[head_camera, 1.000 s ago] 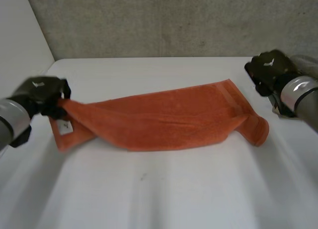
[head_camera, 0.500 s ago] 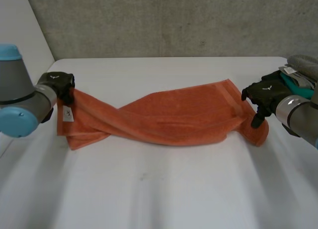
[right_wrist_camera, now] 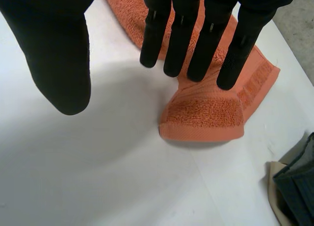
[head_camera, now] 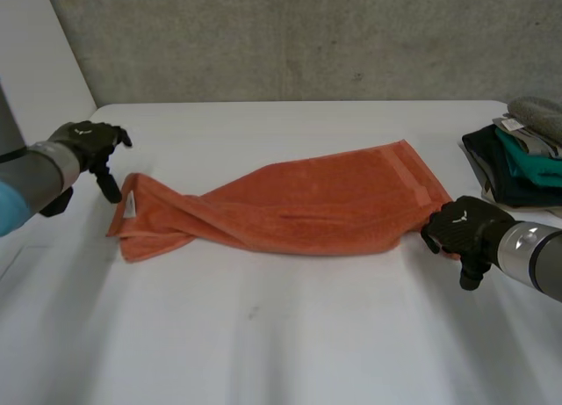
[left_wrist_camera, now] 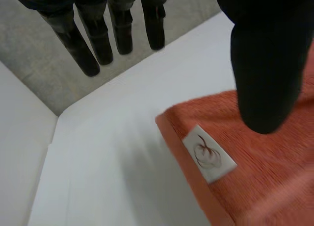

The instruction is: Fold the laundry.

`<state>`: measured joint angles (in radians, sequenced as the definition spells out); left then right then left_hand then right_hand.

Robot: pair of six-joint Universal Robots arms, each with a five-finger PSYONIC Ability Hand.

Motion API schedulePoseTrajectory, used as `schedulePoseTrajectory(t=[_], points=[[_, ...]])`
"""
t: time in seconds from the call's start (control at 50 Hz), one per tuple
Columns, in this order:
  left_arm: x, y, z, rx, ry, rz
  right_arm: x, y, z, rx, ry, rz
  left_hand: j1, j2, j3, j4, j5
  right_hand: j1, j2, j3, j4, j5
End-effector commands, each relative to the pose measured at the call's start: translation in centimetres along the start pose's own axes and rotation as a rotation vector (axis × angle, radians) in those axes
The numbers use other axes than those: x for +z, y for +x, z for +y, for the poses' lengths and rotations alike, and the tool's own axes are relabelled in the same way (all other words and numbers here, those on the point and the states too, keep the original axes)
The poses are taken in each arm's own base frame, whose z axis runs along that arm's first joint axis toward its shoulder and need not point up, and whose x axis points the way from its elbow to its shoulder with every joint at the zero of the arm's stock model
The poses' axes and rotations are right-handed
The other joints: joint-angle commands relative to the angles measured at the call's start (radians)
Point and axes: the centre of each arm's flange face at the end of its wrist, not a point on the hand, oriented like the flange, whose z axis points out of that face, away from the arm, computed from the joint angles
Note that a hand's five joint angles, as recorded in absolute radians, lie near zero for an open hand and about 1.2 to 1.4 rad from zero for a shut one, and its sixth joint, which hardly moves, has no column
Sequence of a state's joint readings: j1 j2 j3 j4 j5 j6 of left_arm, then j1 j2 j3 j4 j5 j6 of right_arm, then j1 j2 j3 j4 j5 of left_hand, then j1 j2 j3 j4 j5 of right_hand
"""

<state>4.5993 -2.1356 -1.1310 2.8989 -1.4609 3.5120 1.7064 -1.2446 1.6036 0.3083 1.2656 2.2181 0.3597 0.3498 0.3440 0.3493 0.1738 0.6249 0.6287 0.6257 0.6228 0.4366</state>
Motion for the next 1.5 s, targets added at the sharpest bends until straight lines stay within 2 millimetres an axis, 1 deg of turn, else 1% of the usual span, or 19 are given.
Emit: schedulePoseTrajectory(t=[0.02,0.1,0.18,0.3,0.44,0.52,0.66,0.74,0.76,0.8,0.94,1.04,1.08,1.14,1.22,1.38,1.4,1.46,1.5], points=[[-3.2,0.8,3.4,0.206,-0.059,0.069,0.9,0.6,0.5,-0.017,0.027,0.071,0.206,0.216,0.222,0.216,0.217,-0.098,-0.102,-0.099,-0.096,-0.084],[-2.9,0.4,5.3,0.271,-0.099,0.088,2.3,1.0,1.1,-0.051,0.058,0.13,0.206,0.216,0.222,0.216,0.217,-0.145,-0.149,-0.146,-0.143,-0.131],[-2.0,0.0,7.0,0.266,-0.142,0.115,3.7,1.1,1.7,-0.109,0.077,0.169,0.145,0.154,0.16,0.155,0.156,-0.16,-0.164,-0.16,-0.158,-0.146],[-1.0,0.5,7.7,0.232,-0.133,0.192,5.7,1.3,2.8,-0.242,0.09,0.203,-0.02,-0.01,-0.004,-0.009,-0.008,-0.154,-0.158,-0.155,-0.152,-0.14],[0.2,1.1,7.6,0.24,-0.103,0.22,7.5,1.6,3.2,-0.338,0.14,0.242,-0.029,-0.019,-0.013,-0.018,-0.017,-0.13,-0.134,-0.131,-0.128,-0.117],[1.5,1.0,7.9,0.251,-0.101,0.194,8.6,1.6,3.3,-0.355,0.182,0.262,-0.002,0.007,0.013,0.008,0.009,0.004,0.0,0.003,0.006,0.018],[3.0,1.2,8.3,0.268,-0.105,0.179,10.2,2.1,3.5,-0.383,0.222,0.305,0.062,0.072,0.078,0.072,0.073,0.11,0.106,0.109,0.112,0.124],[3.4,1.2,8.1,0.264,-0.09,0.181,11.2,2.5,3.6,-0.381,0.228,0.317,0.259,0.269,0.274,0.269,0.27,0.394,0.39,0.393,0.396,0.408],[3.5,1.2,7.8,0.264,-0.081,0.183,11.4,2.7,3.5,-0.382,0.231,0.32,0.3,0.309,0.315,0.31,0.311,0.616,0.612,0.615,0.618,0.63],[3.5,1.3,7.6,0.264,-0.072,0.184,11.5,3.0,3.4,-0.378,0.233,0.321,0.326,0.336,0.342,0.337,0.338,0.771,0.767,0.77,0.773,0.785],[3.3,1.0,6.5,0.263,-0.054,0.162,10.9,4.3,1.6,-0.294,0.264,0.325,0.285,0.295,0.301,0.296,0.297,0.771,0.768,0.771,0.773,0.785],[3.2,0.6,6.3,0.255,-0.049,0.154,10.0,5.9,0.2,-0.109,0.296,0.321,0.282,0.292,0.298,0.293,0.294,0.771,0.768,0.771,0.773,0.785],[3.3,0.7,6.4,0.255,-0.051,0.159,9.7,6.6,-0.3,0.003,0.306,0.311,0.282,0.292,0.298,0.293,0.294,0.771,0.768,0.771,0.773,0.785],[3.6,0.9,7.0,0.258,-0.064,0.164,9.6,7.2,-0.6,0.125,0.307,0.293,0.282,0.292,0.298,0.293,0.294,0.771,0.768,0.771,0.773,0.785],[4.2,1.2,7.5,0.269,-0.071,0.17,9.6,7.5,-0.7,0.205,0.288,0.272,0.291,0.301,0.307,0.302,0.303,0.771,0.768,0.771,0.773,0.785],[5.1,1.4,7.4,0.291,-0.052,0.169,10.3,7.3,-0.4,0.203,0.242,0.242,0.309,0.319,0.324,0.319,0.32,0.771,0.768,0.771,0.773,0.785],[5.3,1.4,7.4,0.296,-0.046,0.168,10.4,7.2,-0.5,0.198,0.241,0.242,0.329,0.339,0.345,0.34,0.341,0.771,0.768,0.771,0.773,0.785],[5.8,1.5,7.1,0.304,-0.029,0.167,10.7,7.4,-0.7,0.195,0.238,0.262,0.552,0.562,0.567,0.562,0.563,0.771,0.768,0.771,0.773,0.785],[6.2,1.8,7.1,0.306,-0.026,0.174,11.0,7.7,-1.1,0.191,0.24,0.283,0.883,0.892,0.898,0.893,0.894,0.771,0.768,0.771,0.773,0.785]])
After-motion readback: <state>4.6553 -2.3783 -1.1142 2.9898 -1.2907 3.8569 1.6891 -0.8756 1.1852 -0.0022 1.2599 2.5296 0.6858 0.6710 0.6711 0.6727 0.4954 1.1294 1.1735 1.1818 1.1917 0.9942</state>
